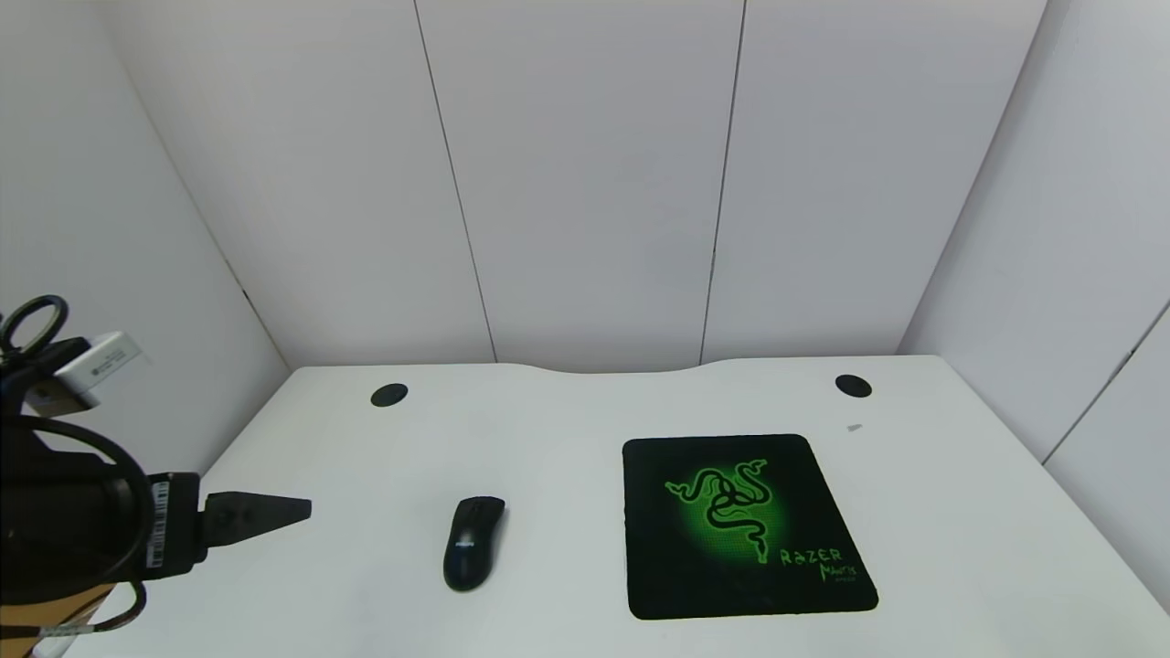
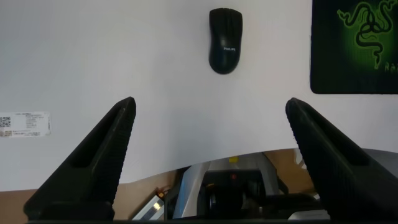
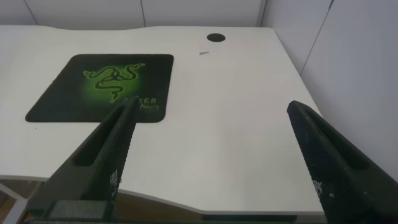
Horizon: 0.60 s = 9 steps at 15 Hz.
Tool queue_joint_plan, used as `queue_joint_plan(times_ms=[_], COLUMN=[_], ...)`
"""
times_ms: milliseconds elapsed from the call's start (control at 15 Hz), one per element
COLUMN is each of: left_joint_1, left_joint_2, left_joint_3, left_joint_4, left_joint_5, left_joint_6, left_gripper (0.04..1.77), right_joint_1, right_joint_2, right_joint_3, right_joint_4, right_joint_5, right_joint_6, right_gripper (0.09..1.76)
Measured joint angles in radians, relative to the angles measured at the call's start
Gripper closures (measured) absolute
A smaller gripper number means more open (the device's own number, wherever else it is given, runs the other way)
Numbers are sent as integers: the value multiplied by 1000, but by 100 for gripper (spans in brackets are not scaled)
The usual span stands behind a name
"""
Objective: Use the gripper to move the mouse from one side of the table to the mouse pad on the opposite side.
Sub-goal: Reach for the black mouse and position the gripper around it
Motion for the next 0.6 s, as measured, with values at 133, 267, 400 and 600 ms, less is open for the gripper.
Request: queue_joint_plan(times_ms=[133, 267, 400, 600], left_joint_1=[-33, -55, -88, -153], left_joint_2=[60, 118, 177, 264], left_joint_3=[-20, -42, -62, -87], left_joint_4=[-1, -3, -5, -18], left_joint_5=[15, 49, 76, 113], left_joint_6=[-23, -27, -41, -83], left_gripper=[9, 9, 9, 9], right_joint_1=[0, 0, 0, 0], right_joint_2=[0, 0, 0, 0], right_joint_3=[0, 0, 0, 0], right_joint_4=[0, 0, 0, 0], right_joint_5=[0, 0, 0, 0], right_joint_6=[0, 0, 0, 0], right_gripper=[14, 14, 14, 14])
